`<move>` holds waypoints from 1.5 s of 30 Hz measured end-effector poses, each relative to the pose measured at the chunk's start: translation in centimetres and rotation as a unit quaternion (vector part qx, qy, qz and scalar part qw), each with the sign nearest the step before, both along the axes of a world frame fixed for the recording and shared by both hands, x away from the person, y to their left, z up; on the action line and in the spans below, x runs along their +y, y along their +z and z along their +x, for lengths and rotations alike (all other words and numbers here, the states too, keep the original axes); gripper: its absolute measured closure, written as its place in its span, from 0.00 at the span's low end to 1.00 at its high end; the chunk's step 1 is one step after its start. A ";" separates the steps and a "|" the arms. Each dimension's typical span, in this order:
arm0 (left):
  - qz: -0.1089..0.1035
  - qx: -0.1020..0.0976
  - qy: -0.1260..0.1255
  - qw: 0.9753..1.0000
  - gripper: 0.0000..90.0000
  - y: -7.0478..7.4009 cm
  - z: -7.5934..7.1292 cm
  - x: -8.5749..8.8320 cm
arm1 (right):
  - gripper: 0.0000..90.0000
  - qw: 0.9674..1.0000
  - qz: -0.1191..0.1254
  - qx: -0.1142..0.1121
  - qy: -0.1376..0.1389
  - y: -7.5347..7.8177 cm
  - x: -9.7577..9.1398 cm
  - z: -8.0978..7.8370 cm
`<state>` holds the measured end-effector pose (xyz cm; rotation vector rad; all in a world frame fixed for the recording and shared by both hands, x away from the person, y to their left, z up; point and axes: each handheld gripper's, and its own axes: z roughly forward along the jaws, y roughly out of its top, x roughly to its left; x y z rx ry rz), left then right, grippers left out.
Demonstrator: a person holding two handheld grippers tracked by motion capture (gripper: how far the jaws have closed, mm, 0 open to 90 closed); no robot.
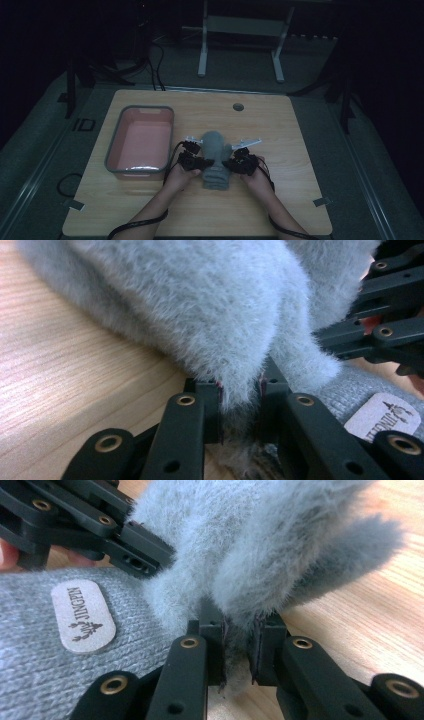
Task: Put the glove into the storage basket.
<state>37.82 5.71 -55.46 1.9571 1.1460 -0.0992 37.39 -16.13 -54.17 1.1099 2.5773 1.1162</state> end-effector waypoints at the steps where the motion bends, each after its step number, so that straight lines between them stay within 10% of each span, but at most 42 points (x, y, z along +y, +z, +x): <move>1: 0.002 -0.002 -0.002 1.000 0.89 0.2 0.0 0.0 | 0.90 1.000 0.002 -0.001 -0.001 0.1 0.0 -0.1; 28: 0.019 -0.046 -0.004 0.999 0.90 7.5 -0.7 2.3 | 0.91 0.998 0.048 -0.043 0.012 6.6 1.8 -0.7; 45: 0.058 -0.077 0.026 0.995 0.90 14.4 -0.8 7.9 | 0.91 0.994 0.079 -0.066 0.043 11.9 7.1 0.7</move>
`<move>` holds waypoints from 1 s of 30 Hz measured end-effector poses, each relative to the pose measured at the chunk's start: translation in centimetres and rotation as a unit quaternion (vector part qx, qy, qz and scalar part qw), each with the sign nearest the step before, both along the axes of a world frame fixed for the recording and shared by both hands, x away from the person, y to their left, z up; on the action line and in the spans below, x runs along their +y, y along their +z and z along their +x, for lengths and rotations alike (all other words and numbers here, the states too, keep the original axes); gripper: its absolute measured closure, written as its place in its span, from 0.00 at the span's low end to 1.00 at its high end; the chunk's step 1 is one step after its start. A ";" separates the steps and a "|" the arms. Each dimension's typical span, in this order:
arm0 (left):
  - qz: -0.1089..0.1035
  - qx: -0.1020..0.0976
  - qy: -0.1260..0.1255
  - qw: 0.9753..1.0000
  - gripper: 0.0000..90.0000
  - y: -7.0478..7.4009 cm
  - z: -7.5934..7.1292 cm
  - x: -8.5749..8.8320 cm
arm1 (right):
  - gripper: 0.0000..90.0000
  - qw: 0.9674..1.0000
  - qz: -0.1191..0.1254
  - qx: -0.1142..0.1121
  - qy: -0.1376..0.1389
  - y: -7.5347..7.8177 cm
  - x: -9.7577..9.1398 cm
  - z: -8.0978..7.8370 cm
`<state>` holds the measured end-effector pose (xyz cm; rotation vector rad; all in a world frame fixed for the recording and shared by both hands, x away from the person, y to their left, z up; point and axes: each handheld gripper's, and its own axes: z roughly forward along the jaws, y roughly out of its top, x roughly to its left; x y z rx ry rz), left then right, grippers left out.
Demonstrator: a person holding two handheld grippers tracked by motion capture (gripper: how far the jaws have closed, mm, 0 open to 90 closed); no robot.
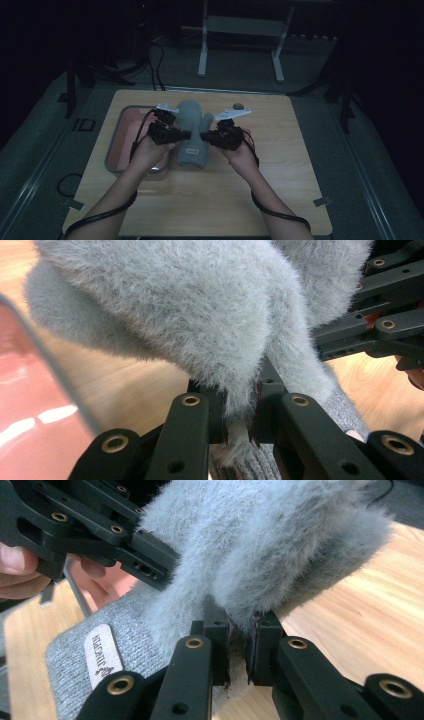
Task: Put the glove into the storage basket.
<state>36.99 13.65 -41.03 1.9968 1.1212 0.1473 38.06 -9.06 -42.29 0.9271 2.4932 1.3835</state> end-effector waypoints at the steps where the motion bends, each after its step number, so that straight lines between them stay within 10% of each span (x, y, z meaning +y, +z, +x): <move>1: 0.004 -0.002 0.004 1.000 0.90 0.4 -0.1 0.5 | 0.91 1.000 0.002 0.000 0.002 0.3 0.5 0.1; 16: 0.059 0.019 0.066 0.996 0.90 2.5 -0.2 8.2 | 0.91 0.999 -0.014 -0.001 0.043 2.1 10.0 1.5; 30: 0.052 0.089 0.099 0.990 0.90 -6.0 1.9 11.3 | 0.91 0.995 -0.077 0.057 0.038 -4.8 15.3 3.6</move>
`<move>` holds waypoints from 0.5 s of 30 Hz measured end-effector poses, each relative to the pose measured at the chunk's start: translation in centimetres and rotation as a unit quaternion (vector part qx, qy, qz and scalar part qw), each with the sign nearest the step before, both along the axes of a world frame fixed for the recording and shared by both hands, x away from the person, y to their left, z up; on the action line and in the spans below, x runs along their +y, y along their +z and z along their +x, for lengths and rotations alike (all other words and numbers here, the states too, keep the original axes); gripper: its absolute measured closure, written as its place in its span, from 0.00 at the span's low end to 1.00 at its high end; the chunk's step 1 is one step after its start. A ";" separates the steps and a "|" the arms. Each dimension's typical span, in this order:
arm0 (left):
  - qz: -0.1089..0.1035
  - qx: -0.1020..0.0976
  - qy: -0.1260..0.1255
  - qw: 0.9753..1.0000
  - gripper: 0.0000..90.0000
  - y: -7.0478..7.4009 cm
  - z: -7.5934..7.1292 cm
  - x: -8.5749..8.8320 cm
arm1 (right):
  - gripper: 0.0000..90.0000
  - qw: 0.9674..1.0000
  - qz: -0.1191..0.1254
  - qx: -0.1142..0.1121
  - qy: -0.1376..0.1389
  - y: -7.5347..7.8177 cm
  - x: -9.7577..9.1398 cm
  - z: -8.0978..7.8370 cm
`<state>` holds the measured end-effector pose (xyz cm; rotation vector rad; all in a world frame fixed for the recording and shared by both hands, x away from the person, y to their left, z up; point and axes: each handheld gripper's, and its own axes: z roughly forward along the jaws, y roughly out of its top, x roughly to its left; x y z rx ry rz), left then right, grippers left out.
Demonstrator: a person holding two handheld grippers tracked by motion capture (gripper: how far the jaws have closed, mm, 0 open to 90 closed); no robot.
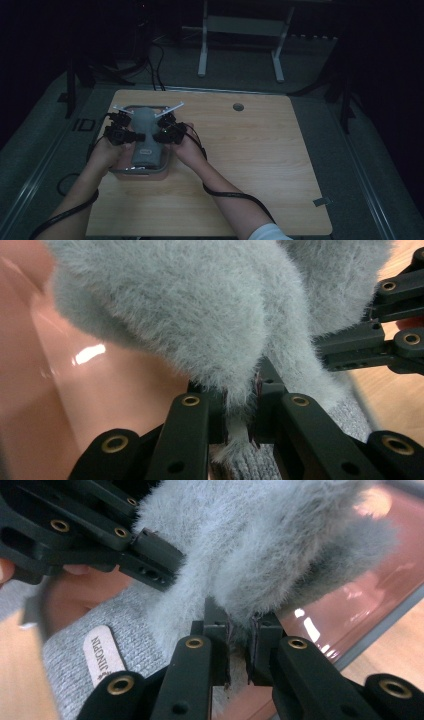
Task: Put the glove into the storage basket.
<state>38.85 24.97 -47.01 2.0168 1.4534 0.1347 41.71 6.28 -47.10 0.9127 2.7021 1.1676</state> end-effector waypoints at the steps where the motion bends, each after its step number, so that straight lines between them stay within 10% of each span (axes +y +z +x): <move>1: 0.002 0.006 0.001 1.000 0.90 -0.6 0.2 0.0 | 0.91 1.000 -0.008 0.004 -0.002 -0.5 0.2 0.2; 15: 0.035 0.055 0.014 0.998 0.89 -3.6 1.6 -0.4 | 0.86 0.995 -0.099 0.031 -0.012 -3.1 2.6 1.1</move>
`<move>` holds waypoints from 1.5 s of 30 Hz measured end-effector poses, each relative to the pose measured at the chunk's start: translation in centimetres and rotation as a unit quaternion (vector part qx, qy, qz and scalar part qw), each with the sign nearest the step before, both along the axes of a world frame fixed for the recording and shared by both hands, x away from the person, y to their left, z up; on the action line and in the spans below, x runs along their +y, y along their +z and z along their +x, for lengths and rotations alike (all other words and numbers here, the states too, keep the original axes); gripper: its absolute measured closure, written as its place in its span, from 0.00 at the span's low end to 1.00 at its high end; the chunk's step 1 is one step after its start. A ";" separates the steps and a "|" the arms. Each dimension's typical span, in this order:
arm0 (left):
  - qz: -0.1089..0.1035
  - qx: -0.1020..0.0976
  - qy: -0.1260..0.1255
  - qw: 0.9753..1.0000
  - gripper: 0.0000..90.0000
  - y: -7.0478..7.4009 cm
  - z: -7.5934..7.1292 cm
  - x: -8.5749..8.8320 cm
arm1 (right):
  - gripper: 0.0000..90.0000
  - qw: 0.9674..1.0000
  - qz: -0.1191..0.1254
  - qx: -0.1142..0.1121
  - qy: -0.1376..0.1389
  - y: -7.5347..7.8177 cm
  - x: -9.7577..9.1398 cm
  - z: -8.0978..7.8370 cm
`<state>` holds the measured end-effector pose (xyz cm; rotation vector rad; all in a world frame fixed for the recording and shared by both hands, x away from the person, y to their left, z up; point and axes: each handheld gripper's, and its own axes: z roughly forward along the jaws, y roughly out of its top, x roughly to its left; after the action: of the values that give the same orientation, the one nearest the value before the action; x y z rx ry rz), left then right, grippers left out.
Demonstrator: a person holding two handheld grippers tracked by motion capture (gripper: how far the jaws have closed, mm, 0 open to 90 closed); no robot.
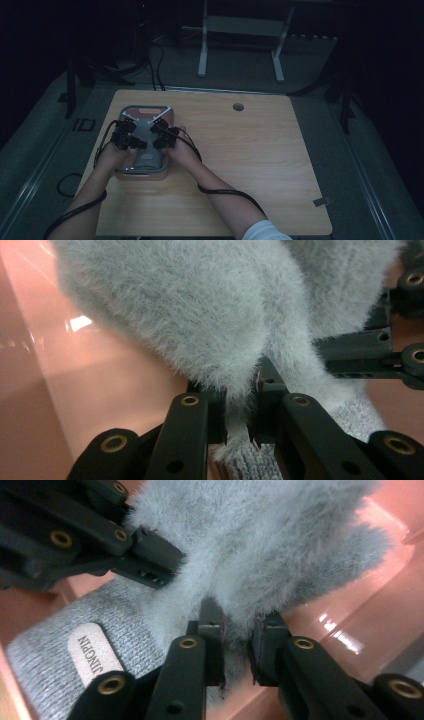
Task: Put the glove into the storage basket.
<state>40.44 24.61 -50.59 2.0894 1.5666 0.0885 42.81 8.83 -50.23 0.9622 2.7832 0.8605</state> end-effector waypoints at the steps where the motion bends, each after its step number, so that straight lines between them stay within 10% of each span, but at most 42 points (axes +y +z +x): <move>1: 0.007 0.005 -0.002 1.000 0.88 0.0 0.1 -0.1 | 0.85 1.000 -0.005 0.002 -0.001 -0.1 0.1 0.1; 9: 0.016 -0.009 0.014 1.000 0.68 0.1 0.0 0.2 | 0.65 1.000 0.002 -0.009 0.014 0.4 -0.2 0.4; 15: 0.017 -0.060 0.018 0.998 0.33 1.1 -1.1 0.5 | 0.40 0.998 0.037 -0.015 0.040 1.7 -1.1 0.5; 22: -0.001 -0.101 0.014 0.995 0.23 2.5 -2.9 1.0 | 0.23 0.994 0.065 -0.026 0.081 2.6 -3.0 0.4; 45: -0.059 -0.218 -0.079 0.971 0.20 3.6 -12.7 -1.0 | 0.23 0.985 0.069 -0.073 0.139 2.8 -8.5 -4.4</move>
<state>27.70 23.59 -46.95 1.9304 1.1143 0.3625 38.41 0.35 -47.46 0.5057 2.7986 1.1218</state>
